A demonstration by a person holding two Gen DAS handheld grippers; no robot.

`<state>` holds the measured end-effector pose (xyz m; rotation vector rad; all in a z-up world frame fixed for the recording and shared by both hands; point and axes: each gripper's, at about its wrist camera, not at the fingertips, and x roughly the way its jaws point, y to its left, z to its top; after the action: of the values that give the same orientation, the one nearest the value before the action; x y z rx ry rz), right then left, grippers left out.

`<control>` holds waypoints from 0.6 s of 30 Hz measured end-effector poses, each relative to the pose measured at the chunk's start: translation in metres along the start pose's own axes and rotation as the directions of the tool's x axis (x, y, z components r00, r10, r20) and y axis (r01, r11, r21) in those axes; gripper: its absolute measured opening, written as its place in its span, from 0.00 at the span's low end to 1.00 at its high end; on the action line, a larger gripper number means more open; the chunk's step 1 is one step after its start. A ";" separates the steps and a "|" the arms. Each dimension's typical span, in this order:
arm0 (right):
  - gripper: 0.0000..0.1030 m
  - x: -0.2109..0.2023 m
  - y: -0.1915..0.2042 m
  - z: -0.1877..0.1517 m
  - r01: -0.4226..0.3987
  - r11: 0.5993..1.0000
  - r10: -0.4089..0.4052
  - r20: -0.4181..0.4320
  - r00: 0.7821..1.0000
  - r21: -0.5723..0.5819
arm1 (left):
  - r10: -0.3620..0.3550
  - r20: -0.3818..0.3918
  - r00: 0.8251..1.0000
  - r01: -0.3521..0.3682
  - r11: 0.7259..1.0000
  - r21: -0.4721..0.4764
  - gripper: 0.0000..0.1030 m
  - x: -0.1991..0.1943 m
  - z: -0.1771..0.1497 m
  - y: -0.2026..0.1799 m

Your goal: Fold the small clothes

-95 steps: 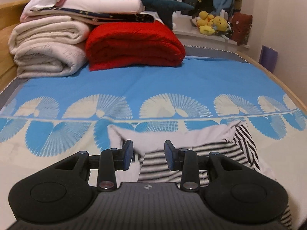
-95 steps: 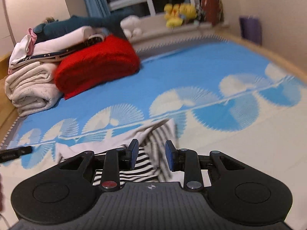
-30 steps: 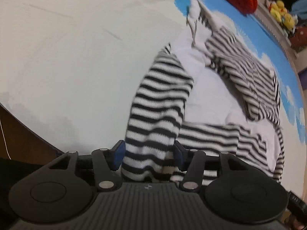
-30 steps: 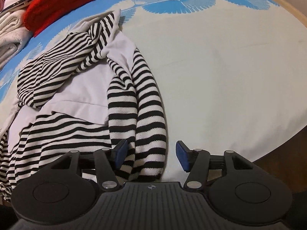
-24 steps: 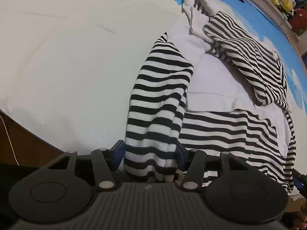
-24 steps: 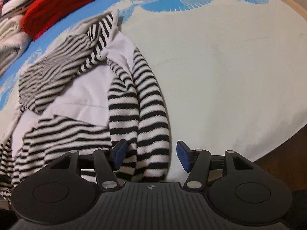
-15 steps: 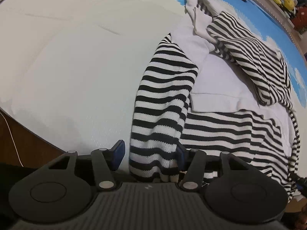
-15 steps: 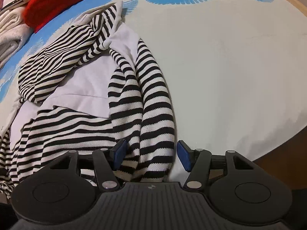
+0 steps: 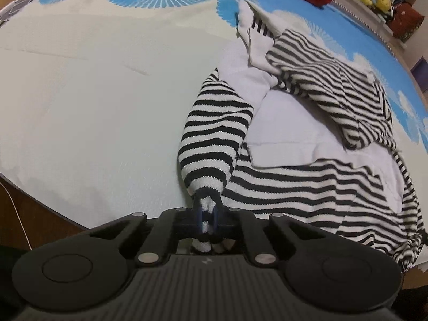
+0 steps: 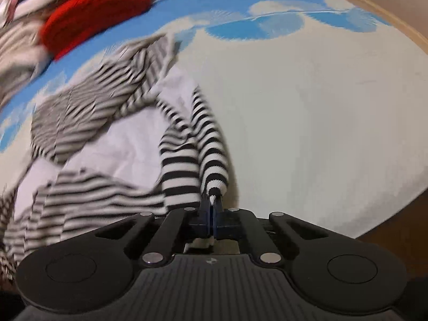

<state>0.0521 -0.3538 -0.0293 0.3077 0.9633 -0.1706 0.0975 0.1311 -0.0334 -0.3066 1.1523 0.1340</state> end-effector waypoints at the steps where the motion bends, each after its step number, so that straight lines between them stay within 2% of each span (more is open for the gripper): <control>1: 0.01 0.001 -0.004 0.001 0.009 1.000 -0.008 -0.005 1.000 0.024 | -0.004 -0.006 1.000 0.004 1.000 -0.008 0.08 0.000 0.000 0.001; 3: 0.01 0.006 -0.008 -0.001 0.006 0.998 -0.003 -0.041 0.999 0.064 | -0.003 -0.035 0.999 0.002 1.000 -0.016 0.11 0.004 0.000 0.002; 5: 0.01 0.009 -0.011 -0.002 -0.013 0.996 0.018 -0.058 0.998 0.090 | 0.012 -0.058 0.998 -0.013 1.000 -0.014 0.22 0.009 -0.002 0.003; 7: 0.05 0.007 -0.010 -0.002 -0.028 0.995 0.032 -0.045 0.998 0.094 | 0.032 -0.063 0.998 -0.033 0.999 -0.012 0.30 0.010 -0.001 0.003; 9: 0.07 0.003 -0.008 0.000 -0.037 0.993 0.039 -0.018 0.999 0.109 | 0.026 -0.065 0.998 -0.028 0.999 -0.021 0.30 0.011 -0.001 0.005; 10: 0.11 0.002 -0.010 0.001 -0.048 0.991 0.049 -0.005 0.999 0.123 | 0.025 -0.066 0.998 -0.026 0.999 -0.027 0.31 0.011 -0.001 0.006; 12: 0.30 0.000 -0.012 0.003 -0.061 0.986 0.059 0.019 0.998 0.154 | 0.027 -0.068 0.997 -0.029 0.999 -0.032 0.33 0.011 -0.001 0.007; 15: 0.52 0.001 -0.015 0.004 -0.070 0.981 0.067 0.023 0.997 0.183 | 0.028 -0.070 0.997 -0.030 0.999 -0.033 0.35 0.011 -0.001 0.008; 18: 0.55 0.013 -0.010 0.000 -0.072 0.984 0.079 -0.039 0.996 0.166 | 0.031 -0.078 0.996 -0.033 0.999 -0.027 0.40 0.013 -0.001 0.006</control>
<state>0.0568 -0.3632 -0.0419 0.5009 0.9824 -0.1749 0.1003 0.1362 -0.0462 -0.3204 1.2333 0.1680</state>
